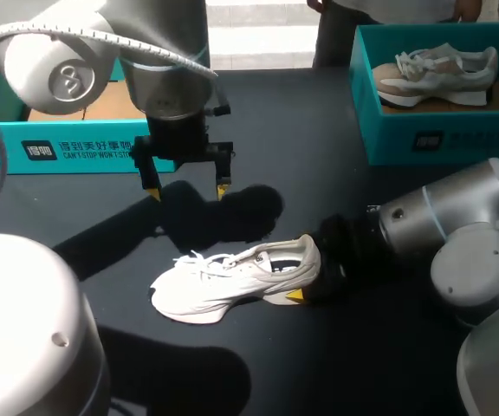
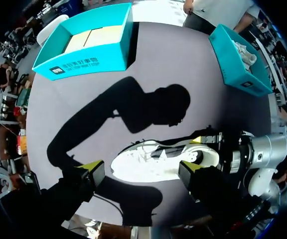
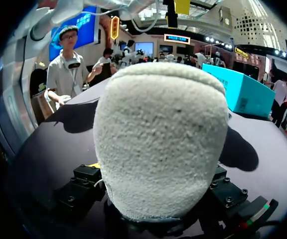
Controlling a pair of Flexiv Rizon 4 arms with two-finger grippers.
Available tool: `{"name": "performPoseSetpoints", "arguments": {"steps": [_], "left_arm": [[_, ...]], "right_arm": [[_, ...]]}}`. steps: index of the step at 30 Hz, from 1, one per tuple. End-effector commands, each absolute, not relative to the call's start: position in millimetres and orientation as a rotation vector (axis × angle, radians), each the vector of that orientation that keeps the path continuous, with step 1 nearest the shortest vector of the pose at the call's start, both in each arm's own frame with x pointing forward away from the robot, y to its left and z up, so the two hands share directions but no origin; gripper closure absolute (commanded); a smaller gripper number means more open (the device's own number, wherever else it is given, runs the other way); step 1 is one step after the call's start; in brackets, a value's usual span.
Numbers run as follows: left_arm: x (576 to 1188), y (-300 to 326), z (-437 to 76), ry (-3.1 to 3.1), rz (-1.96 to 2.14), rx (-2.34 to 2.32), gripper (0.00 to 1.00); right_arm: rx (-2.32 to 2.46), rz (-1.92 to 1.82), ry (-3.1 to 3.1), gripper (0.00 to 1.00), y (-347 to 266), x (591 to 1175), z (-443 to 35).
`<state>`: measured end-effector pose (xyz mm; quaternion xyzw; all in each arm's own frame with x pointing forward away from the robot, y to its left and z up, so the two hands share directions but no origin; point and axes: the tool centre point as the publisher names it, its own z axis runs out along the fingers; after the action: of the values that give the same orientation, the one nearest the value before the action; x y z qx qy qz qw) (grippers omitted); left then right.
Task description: Take the shoe out of the shoebox, open the shoe tongue, remove and reinsert the insole, then place the shoe into the shoebox
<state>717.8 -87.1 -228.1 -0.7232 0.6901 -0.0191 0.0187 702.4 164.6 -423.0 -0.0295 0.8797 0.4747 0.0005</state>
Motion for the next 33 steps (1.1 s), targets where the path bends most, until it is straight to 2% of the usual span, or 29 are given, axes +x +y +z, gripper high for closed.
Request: {"name": "performPoseSetpoints", "arguments": {"steps": [1, 17, 33], "left_arm": [[721.4, -111.3, -251.2, 2.164, -0.015, -2.229, 0.0], [696.0, -155.6, -294.4, 2.25, 0.043, -2.201, 0.0], [692.5, -166.7, -332.0, 2.175, 0.055, -2.191, 0.0]], "right_arm": [[-0.09, 1.486, 2.763, 1.0, 166.8, 700.5, -427.1], [-0.09, 1.486, 2.763, 1.0, 166.8, 700.5, -427.1], [-0.09, 1.486, 2.763, 1.0, 166.8, 700.5, -427.1]]}}
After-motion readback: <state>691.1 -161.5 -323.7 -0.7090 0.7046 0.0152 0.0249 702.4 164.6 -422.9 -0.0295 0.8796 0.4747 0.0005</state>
